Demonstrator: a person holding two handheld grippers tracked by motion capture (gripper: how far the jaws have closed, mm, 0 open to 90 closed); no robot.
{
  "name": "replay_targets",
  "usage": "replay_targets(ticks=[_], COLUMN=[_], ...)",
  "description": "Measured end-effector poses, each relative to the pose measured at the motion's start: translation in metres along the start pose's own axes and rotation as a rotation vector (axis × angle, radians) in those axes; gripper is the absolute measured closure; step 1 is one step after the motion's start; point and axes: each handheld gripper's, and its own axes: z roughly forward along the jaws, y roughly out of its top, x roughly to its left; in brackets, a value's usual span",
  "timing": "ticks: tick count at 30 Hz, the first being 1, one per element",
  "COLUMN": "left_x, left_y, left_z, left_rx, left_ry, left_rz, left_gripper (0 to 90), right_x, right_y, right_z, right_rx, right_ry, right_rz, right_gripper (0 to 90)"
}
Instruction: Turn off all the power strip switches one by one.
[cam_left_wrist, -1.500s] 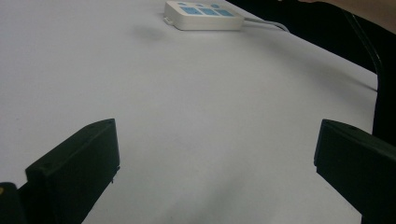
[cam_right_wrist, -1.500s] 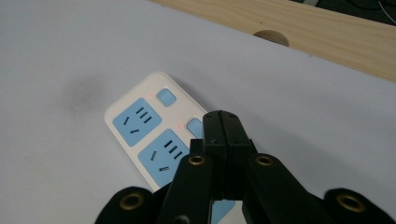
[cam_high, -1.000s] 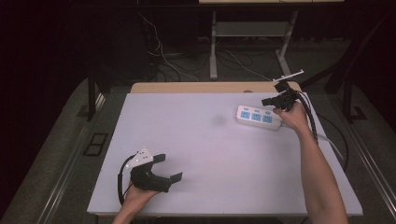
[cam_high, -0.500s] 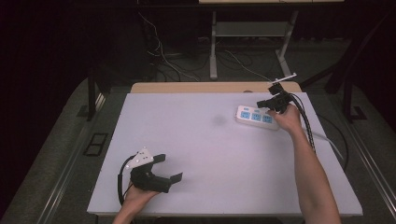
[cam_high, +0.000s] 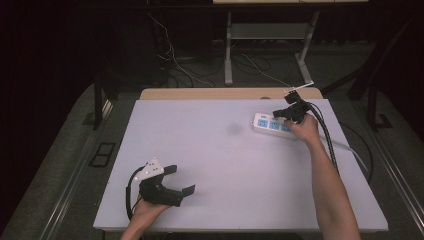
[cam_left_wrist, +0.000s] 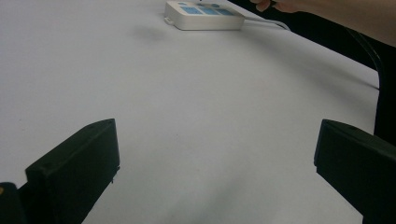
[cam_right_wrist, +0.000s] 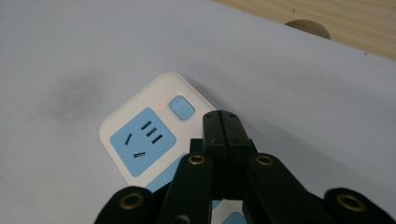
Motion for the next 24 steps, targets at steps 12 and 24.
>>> replay_targets(ticks=[12,24], left_x=[-0.0003,-0.0005], left_y=[-0.0002,-0.0004], left_z=[0.0008,0.0004], left_rx=[0.0,0.0], left_ry=[0.0,0.0], left_rz=[-0.001,-0.004], left_gripper=[0.0,0.0], right_x=[-0.0018,0.0026], right_y=[-0.0057,-0.0074], right_z=[0.0053,0.0057], right_rx=[-0.001,-0.011], right_ry=[-0.009,-0.042], right_rz=[0.006,-0.043], right_gripper=[90.0,90.0])
